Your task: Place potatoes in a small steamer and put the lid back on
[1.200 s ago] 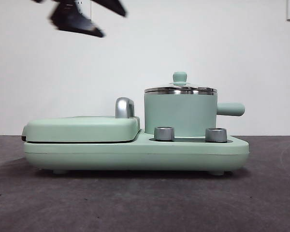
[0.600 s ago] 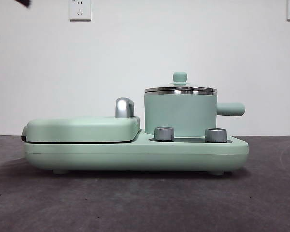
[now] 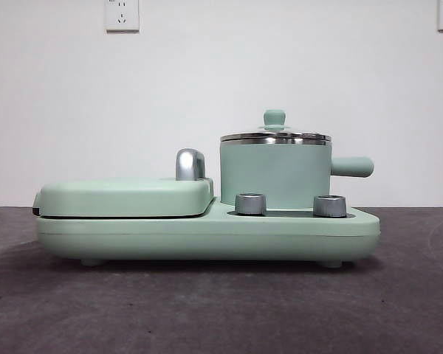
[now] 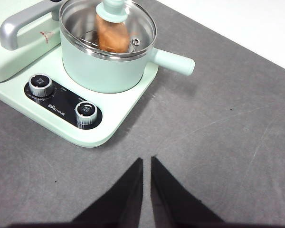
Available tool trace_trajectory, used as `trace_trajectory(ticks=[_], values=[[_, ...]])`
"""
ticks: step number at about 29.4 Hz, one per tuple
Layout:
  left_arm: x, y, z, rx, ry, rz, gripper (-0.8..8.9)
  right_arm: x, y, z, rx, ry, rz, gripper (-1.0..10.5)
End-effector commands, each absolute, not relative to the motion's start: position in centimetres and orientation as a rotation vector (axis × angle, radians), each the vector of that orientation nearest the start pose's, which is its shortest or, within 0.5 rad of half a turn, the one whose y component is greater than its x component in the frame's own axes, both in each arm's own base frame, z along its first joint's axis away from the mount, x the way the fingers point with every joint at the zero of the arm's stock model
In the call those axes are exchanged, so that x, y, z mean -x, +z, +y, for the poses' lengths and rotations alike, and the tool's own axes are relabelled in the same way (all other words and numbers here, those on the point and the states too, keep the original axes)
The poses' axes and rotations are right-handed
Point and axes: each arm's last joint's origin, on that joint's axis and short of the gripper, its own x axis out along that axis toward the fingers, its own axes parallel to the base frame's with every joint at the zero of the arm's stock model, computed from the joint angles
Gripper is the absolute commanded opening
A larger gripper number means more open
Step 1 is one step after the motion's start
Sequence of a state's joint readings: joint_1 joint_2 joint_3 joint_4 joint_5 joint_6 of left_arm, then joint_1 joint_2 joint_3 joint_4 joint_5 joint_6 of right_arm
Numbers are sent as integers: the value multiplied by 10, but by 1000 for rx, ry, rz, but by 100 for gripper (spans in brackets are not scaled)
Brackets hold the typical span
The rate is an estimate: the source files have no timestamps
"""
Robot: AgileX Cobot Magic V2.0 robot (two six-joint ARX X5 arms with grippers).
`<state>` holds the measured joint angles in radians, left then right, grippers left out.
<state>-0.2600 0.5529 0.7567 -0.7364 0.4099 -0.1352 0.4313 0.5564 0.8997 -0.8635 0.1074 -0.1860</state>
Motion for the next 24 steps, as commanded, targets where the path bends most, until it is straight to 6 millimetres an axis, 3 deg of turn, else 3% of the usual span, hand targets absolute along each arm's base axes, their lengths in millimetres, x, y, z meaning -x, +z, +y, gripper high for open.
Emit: trace_trajectory(ticks=[1,7,11,14,17,21,24], values=[[-96,308,-38,166,-622,556,7,-83,337,35,314,368,459,20],[-95,308,-38,159,-625,545,8,-83,337,35,314,368,459,20],[-96,303,-36,3,-639,447,7,-83,337,35,314,368,459,20],[-99,273,-29,-19,-510,280,7,-83,337,35,314,368,458,20],[-100,227,-18,9,-325,156,7,-83,337,35,314,368,458,20],[-96,182,-8,25,-180,112,7,-83,337,35,314,368,458,20],[-95,162,-4,38,-139,103,7,-83,337,35,314,368,458,20]])
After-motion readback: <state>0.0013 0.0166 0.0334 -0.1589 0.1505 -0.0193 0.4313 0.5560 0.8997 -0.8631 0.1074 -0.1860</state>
